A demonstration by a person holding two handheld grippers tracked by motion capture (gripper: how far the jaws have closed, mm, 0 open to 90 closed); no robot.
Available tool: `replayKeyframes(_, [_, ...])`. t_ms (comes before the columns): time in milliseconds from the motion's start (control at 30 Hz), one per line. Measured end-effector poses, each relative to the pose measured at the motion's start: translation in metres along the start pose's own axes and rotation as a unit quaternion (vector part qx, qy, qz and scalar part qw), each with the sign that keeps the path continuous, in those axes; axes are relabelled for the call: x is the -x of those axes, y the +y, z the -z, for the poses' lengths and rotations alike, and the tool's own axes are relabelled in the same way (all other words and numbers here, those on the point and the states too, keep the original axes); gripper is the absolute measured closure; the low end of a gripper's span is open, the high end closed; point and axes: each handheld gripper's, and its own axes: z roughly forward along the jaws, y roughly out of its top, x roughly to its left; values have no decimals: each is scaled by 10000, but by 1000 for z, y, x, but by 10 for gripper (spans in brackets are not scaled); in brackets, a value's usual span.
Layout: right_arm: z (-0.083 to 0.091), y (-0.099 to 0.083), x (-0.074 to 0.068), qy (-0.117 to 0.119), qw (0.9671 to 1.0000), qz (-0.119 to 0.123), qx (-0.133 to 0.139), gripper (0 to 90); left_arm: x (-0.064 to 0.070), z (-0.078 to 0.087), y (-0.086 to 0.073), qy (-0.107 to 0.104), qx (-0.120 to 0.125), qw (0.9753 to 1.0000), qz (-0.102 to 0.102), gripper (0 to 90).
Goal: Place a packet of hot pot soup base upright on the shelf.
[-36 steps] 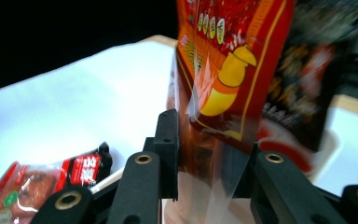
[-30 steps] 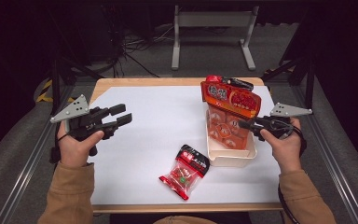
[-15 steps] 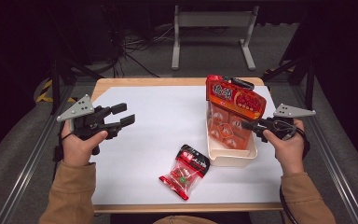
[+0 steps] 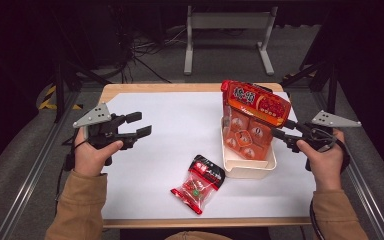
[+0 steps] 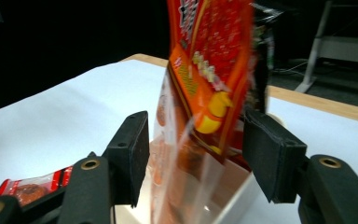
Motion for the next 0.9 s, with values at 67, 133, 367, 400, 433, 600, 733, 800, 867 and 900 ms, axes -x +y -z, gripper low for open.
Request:
replayKeyframes(67, [6, 1, 2, -47, 10000, 18, -2, 415, 0, -2, 0, -20, -45, 10000, 18, 380])
replayKeyframes(133, [11, 1, 3, -94, 9999, 38, -1, 400, 0, -4, -1, -29, -77, 10000, -6, 374])
replayKeyframes(367, [24, -5, 13, -397, 9991, 66, -152, 373, 0, -15, -5, -55, -245, 9997, 0, 360])
replayKeyframes(400, [26, -6, 15, -501, 9985, 110, -190, 366, 0, -17, -5, -67, -276, 9996, -26, 356])
replayKeyframes(433, [26, -7, 16, -595, 9978, 148, -246, 361, 0, -18, -6, -60, -288, 9996, -16, 353])
replayKeyframes(600, [27, -12, 23, -750, 9965, 109, -338, 345, 0, -27, -9, -121, -366, 9993, -35, 341])
replayKeyframes(733, [27, -14, 27, -808, 9959, 70, -392, 333, 1, -36, -13, -201, -470, 9987, -77, 329])
replayKeyframes(800, [27, -16, 29, -838, 9954, 57, -456, 319, 1, -41, -14, -228, -498, 9984, -114, 322])
replayKeyframes(867, [25, -17, 30, -858, 9949, 61, -530, 313, 1, -47, -17, -268, -559, 9980, -150, 314])
replayKeyframes(900, [25, -18, 31, -883, 9944, 64, -570, 312, 2, -51, -19, -310, -586, 9977, -110, 311])
